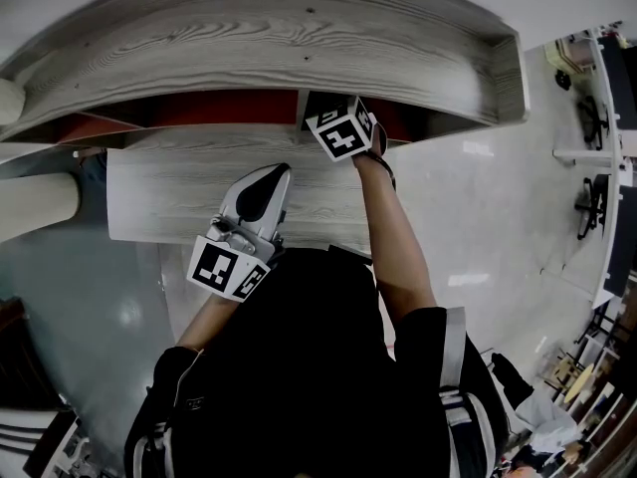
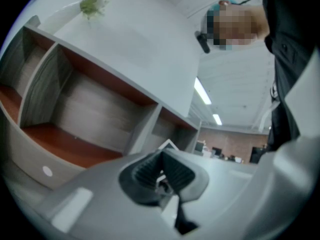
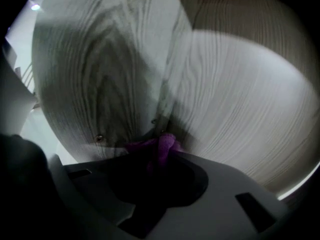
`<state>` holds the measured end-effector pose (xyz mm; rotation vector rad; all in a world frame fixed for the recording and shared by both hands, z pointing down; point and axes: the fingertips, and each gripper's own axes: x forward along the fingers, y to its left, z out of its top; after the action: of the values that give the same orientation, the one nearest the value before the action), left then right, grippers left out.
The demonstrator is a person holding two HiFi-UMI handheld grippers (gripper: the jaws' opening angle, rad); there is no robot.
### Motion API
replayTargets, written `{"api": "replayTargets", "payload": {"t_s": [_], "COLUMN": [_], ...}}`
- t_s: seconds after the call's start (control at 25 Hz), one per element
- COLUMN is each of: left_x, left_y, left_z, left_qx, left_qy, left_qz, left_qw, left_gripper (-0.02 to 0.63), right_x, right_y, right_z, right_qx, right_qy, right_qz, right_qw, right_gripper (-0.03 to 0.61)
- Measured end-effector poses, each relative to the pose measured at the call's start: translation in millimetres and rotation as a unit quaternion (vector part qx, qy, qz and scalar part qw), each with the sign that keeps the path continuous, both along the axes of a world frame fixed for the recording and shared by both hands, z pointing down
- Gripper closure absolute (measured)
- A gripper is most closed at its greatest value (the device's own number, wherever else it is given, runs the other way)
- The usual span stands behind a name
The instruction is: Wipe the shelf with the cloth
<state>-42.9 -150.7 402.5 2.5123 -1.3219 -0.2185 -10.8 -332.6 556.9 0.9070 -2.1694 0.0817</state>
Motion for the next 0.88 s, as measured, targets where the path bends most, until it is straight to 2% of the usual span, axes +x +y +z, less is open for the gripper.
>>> {"api": "replayTargets", "payload": {"t_s": [0.28, 0.88], "left_x": [0.5, 2.2], "left_y": [7.3, 28.7], "left_z": [-3.7, -12.2], "left_qx": [0.009, 0.021], "left_qy": [0.006, 0.013], "left_qz": [-0.002, -0.007], "left_qw": [0.9999, 0.9997], "left_gripper": [0.611, 0.611], "right_x": [-9.7, -10.4], "right_y": [14.7, 51.1], "right_z": [0.9, 2.2], "right_qx": [-0.003, -0.018], "right_qy": [0.000, -0.011], "right_qz": [-0.035, -0.054], "right_qw": [0.999, 0.998], "right_gripper": [0.529, 0.529]}}
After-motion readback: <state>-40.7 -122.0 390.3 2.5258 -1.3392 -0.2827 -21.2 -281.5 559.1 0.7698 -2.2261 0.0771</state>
